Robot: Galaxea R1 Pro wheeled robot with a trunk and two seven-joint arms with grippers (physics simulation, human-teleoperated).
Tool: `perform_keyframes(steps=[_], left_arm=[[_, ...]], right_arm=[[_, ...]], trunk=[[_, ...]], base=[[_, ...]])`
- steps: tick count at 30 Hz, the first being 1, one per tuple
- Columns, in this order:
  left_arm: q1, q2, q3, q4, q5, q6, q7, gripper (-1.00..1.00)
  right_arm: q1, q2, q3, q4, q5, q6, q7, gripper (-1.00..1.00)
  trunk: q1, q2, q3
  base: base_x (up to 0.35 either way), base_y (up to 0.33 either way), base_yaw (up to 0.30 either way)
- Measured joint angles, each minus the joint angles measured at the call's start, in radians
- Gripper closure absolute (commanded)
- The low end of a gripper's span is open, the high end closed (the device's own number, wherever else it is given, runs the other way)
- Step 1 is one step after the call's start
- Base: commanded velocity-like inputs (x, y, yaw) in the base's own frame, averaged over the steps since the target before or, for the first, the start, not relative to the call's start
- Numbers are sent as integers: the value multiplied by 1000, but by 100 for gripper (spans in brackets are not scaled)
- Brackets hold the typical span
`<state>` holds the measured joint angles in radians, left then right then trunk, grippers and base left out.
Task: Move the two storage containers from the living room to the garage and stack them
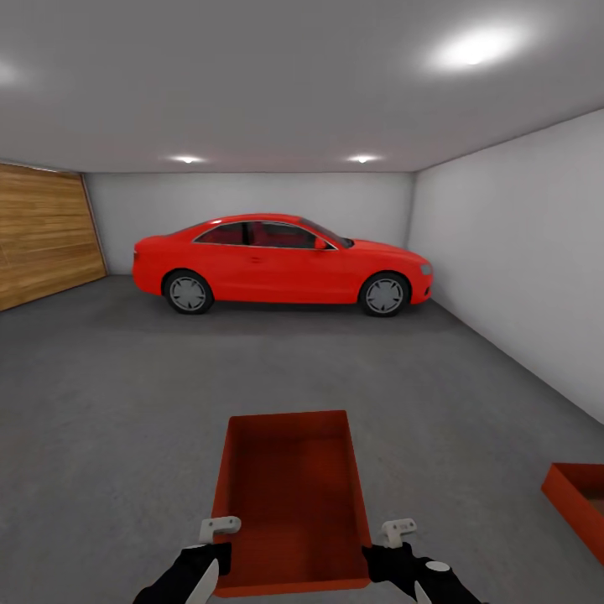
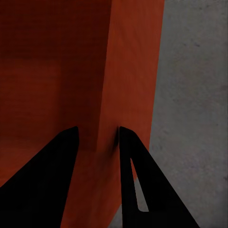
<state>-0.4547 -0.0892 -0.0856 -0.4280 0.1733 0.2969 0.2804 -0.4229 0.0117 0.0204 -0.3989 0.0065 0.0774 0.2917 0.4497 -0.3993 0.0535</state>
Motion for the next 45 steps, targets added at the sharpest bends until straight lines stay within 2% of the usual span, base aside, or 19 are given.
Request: perform_keyframes(steps=[16, 45], left_arm=[[0, 0, 2, 0, -2, -1, -1, 100], [0, 0, 2, 0, -1, -1, -1, 100]], right_arm=[[0, 0, 0, 0, 0, 0, 0, 100], [0, 0, 0, 0, 0, 0, 0, 100]], trunk=[[0, 0, 0], [0, 0, 0]], base=[[2, -21, 0], [106, 9, 0]])
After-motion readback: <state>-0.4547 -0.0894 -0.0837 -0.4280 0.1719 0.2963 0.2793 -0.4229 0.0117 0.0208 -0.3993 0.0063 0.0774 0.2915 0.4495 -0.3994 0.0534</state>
